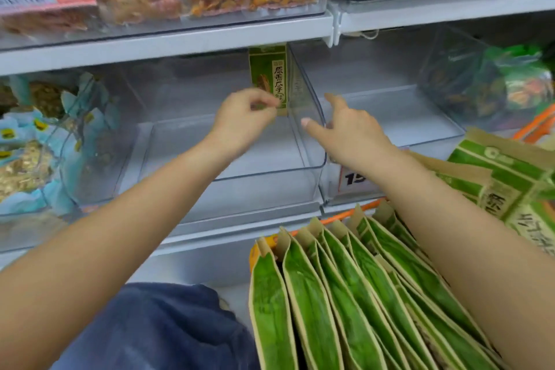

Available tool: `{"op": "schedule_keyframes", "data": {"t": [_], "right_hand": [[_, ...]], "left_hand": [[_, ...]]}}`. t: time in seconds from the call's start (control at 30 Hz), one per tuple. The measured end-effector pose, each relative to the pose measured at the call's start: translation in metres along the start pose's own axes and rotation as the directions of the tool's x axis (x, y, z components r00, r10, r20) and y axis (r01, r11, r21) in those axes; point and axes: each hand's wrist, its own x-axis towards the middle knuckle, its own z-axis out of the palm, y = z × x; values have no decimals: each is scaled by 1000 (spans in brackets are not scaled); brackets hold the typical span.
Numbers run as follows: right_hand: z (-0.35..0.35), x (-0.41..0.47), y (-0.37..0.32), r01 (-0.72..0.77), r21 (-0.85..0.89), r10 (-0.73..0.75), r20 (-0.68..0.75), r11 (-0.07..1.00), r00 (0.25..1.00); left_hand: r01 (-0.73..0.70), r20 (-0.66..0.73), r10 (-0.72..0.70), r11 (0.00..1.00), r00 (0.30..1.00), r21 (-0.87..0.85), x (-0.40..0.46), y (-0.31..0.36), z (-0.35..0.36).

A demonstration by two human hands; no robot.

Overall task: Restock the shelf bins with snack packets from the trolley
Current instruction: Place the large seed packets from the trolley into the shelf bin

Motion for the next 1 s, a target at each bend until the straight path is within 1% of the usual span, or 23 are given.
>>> {"op": "schedule_keyframes", "data": {"t": [0.07,0.1,0.17,0.2,0.23,0.3,0.33,0.37,0.43,0.47,0.5,0.57,0.63,0.67,0.73,0.8,0.87,0.9,0.93,1.0], "right_hand": [[-14,-11,-2,23,27,-22,-27,999,999],[-21,-20,-3,52,18,-51,-46,998,998],[-37,-46,-5,106,34,-104,-55,994,993],[-43,-59,-5,137,46,-135,-48,989,990],[-46,-73,-4,164,48,-163,-26,985,986],[-47,-96,-2,191,69,-194,49,979,980],[-45,-105,0,193,92,-201,83,977,976],[-41,-112,2,196,104,-207,105,975,973],[-33,-117,8,206,87,-214,104,975,971],[-30,-117,11,197,102,-207,89,975,974],[-28,-117,13,181,147,-194,79,973,978],[-26,-118,12,157,280,-182,64,947,981],[-26,-120,5,150,402,-178,34,903,983],[-27,-122,1,147,457,-175,21,877,984],[-31,-123,-10,124,567,-175,36,814,984],[-35,-126,-20,42,678,-172,126,734,977],[-40,-130,-29,-66,759,-187,243,648,952],[-42,-131,-31,-95,777,-208,281,622,937],[-42,-132,-32,-107,780,-232,309,616,922],[-42,-131,-32,-116,762,-256,351,638,901]], "left_hand": [[-85,160,100,991,982,-99,-49,19,-14],[-102,269,139,984,953,-146,-71,28,-22],[-94,476,187,973,859,-211,-107,38,-38],[-83,536,191,972,822,-220,-118,36,-44],[-76,563,193,972,803,-224,-125,32,-48],[-63,562,178,974,808,-218,-129,16,-55],[-32,577,155,976,802,-217,-128,6,-57],[19,615,127,974,778,-224,-129,-3,-60],[106,699,85,969,710,-225,-132,-16,-64],[124,723,74,968,687,-217,-134,-21,-65],[131,729,70,968,681,-215,-137,-23,-63],[110,686,88,964,722,-241,-140,-22,-58],[84,610,150,938,778,-338,-141,-15,-55],[86,561,174,910,809,-406,-140,-9,-56],[39,413,202,862,888,-506,-135,8,-60],[-25,267,177,871,947,-490,-128,26,-64],[-49,175,139,899,975,-436,-121,40,-65],[-44,148,114,911,982,-411,-118,43,-65],[-29,128,86,917,988,-398,-116,46,-66],[-5,88,43,918,995,-397,-112,50,-67]]}}
